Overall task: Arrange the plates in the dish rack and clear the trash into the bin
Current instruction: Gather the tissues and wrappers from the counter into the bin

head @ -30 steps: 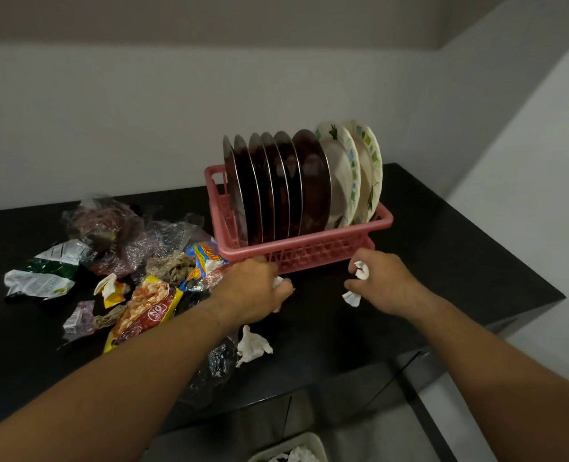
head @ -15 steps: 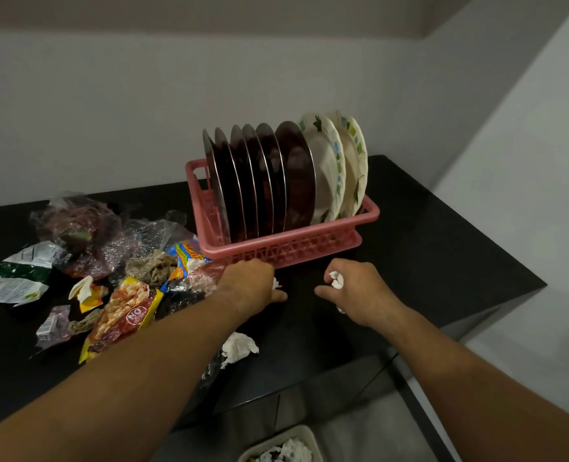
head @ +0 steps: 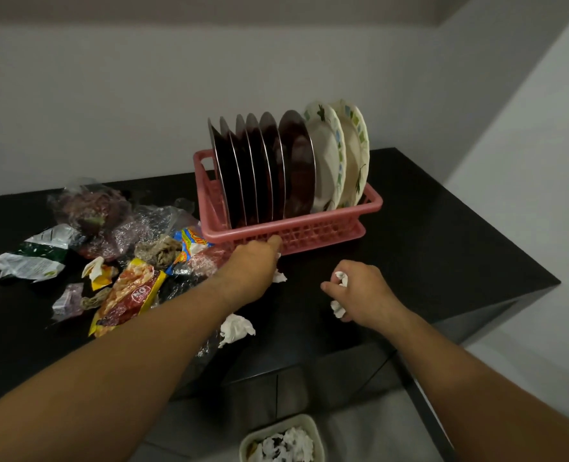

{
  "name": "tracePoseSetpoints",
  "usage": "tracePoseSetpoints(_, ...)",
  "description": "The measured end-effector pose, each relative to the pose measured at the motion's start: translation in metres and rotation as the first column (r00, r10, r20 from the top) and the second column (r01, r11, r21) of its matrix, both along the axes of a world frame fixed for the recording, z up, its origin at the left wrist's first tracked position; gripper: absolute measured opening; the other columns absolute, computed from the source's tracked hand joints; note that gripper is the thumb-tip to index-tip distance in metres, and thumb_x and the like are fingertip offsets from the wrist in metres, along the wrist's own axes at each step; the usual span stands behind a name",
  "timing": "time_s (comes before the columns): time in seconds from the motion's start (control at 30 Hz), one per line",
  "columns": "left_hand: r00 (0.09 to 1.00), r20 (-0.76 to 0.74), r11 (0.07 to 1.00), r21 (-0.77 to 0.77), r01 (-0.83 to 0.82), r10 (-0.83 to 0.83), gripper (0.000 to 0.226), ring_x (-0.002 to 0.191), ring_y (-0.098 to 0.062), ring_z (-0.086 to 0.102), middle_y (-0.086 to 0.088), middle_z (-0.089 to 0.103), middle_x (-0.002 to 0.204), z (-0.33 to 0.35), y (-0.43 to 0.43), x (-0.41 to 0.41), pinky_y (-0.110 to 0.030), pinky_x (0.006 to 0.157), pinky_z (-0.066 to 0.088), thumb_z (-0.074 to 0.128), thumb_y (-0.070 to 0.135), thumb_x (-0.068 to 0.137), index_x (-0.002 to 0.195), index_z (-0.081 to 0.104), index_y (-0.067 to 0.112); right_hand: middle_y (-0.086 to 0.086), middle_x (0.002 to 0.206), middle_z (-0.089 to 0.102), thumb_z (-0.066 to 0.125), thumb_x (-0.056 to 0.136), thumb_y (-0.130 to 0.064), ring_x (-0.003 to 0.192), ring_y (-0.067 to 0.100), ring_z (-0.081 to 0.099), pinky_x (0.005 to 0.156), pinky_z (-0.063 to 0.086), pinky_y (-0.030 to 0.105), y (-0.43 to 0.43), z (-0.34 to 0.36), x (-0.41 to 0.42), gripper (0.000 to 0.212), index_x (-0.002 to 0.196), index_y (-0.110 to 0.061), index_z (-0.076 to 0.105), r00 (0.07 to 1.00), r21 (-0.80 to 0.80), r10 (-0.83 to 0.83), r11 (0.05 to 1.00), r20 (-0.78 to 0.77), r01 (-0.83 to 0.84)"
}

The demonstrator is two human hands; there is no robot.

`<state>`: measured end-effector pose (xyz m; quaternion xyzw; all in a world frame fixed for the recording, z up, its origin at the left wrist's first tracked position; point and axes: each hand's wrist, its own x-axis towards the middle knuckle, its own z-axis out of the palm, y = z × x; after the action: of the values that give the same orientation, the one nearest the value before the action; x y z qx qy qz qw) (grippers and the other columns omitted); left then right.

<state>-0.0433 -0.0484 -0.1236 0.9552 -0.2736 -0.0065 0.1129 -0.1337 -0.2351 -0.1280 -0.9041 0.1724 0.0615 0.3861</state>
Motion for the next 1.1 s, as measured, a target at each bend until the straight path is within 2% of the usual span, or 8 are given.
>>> tracePoseSetpoints(0.13, 0.999, -0.019, 0.987, -0.160, -0.031, 0.028, 0.025, 0.104, -0.025, 0.057, -0.007, 0.058, 0.114, 0.007, 0.018, -0.017, -0.035, 0.086, 0.047, 0.050, 0.015, 0.095, 0.117, 0.062, 0.015, -0.003, 0.090, 0.060, 0.070, 0.091, -0.027, 0.073, 0.013, 0.065, 0.054, 0.055, 0.024, 0.012, -0.010, -0.003, 0.014, 0.083, -0.026, 0.059, 0.998, -0.011, 0.055, 0.998, 0.041, -0.055)
tracePoseSetpoints(0.27, 0.994, -0.104, 0.988, -0.145, -0.045, 0.030, 0.032, 0.094, -0.012, 0.049, 0.007, 0.046, 0.103, -0.002, 0.027, -0.045, -0.024, 0.072, 0.039, 0.074, 0.040, 0.079, 0.102, 0.061, 0.022, -0.005, 0.083, 0.061, 0.069, 0.090, -0.034, 0.068, 0.009, 0.062, 0.052, 0.045, 0.022, 0.027, -0.023, -0.014, 0.018, 0.079, -0.030, 0.056, 0.989, -0.049, 0.123, 0.992, 0.081, -0.119)
tracePoseSetpoints(0.37, 0.999, -0.053, 0.995, -0.097, -0.010, 0.005, 0.019, 0.091, -0.017, 0.052, 0.006, 0.043, 0.098, -0.011, 0.029, -0.064, -0.023, 0.070, 0.036, 0.073, 0.019, 0.079, 0.094, 0.060, 0.020, -0.006, 0.077, 0.062, 0.070, 0.089, -0.032, 0.063, 0.009, 0.063, 0.047, 0.044, 0.018, 0.036, -0.029, -0.027, 0.020, 0.076, -0.031, 0.055, 0.986, -0.039, 0.105, 0.994, 0.127, -0.101)
tracePoseSetpoints(0.43, 0.999, -0.027, 0.989, -0.147, 0.024, -0.028, 0.014, 0.088, -0.014, 0.050, 0.006, 0.044, 0.097, -0.009, 0.033, -0.074, -0.022, 0.069, 0.036, 0.067, 0.011, 0.081, 0.086, 0.058, 0.020, -0.007, 0.077, 0.061, 0.071, 0.088, -0.025, 0.063, 0.009, 0.063, 0.046, 0.044, 0.015, 0.040, -0.031, -0.038, 0.021, 0.075, -0.031, 0.055, 0.986, -0.042, 0.097, 0.995, 0.136, -0.092)
tracePoseSetpoints(0.67, 0.968, -0.092, 0.948, -0.244, 0.207, -0.235, 0.020, 0.076, -0.020, 0.053, 0.003, 0.052, 0.081, -0.023, 0.059, -0.121, -0.031, 0.064, 0.040, 0.062, 0.009, 0.079, 0.075, 0.046, 0.021, -0.007, 0.077, 0.059, 0.066, 0.080, -0.009, 0.068, 0.010, 0.059, 0.054, 0.046, 0.026, 0.074, -0.059, -0.098, 0.027, 0.074, -0.030, 0.050, 0.994, -0.099, 0.088, 0.992, 0.057, -0.082)
tracePoseSetpoints(0.77, 0.927, -0.153, 0.908, -0.307, 0.286, -0.343, 0.020, 0.078, -0.022, 0.054, 0.004, 0.051, 0.085, -0.051, 0.071, -0.144, -0.032, 0.066, 0.041, 0.059, 0.010, 0.076, 0.083, 0.047, 0.024, -0.009, 0.073, 0.054, 0.063, 0.077, -0.006, 0.069, 0.012, 0.054, 0.057, 0.041, 0.026, 0.086, -0.084, -0.127, 0.027, 0.070, -0.027, 0.047, 0.997, -0.139, 0.073, 0.988, 0.015, -0.070)
tracePoseSetpoints(0.87, 0.861, -0.274, 0.899, -0.219, 0.378, -0.429, 0.023, 0.089, -0.024, 0.059, -0.001, 0.054, 0.102, -0.095, 0.086, -0.165, -0.036, 0.076, 0.048, 0.060, 0.017, 0.081, 0.103, 0.057, 0.023, -0.006, 0.072, 0.053, 0.064, 0.077, -0.007, 0.069, 0.015, 0.051, 0.056, 0.035, 0.026, 0.094, -0.115, -0.157, 0.018, 0.074, -0.021, 0.052, 0.999, -0.185, 0.042, 0.982, -0.027, -0.046)
tracePoseSetpoints(1.1, 0.881, -0.364, 0.936, 0.060, 0.346, -0.303, 0.018, 0.098, -0.023, 0.060, -0.003, 0.054, 0.113, -0.204, 0.107, -0.183, -0.032, 0.077, 0.044, 0.054, 0.026, 0.094, 0.110, 0.059, 0.020, 0.000, 0.074, 0.053, 0.064, 0.080, -0.006, 0.064, 0.014, 0.046, 0.059, 0.035, 0.028, 0.097, -0.222, -0.194, 0.020, 0.072, -0.019, 0.051, 0.997, -0.152, 0.055, 0.986, -0.054, -0.063)
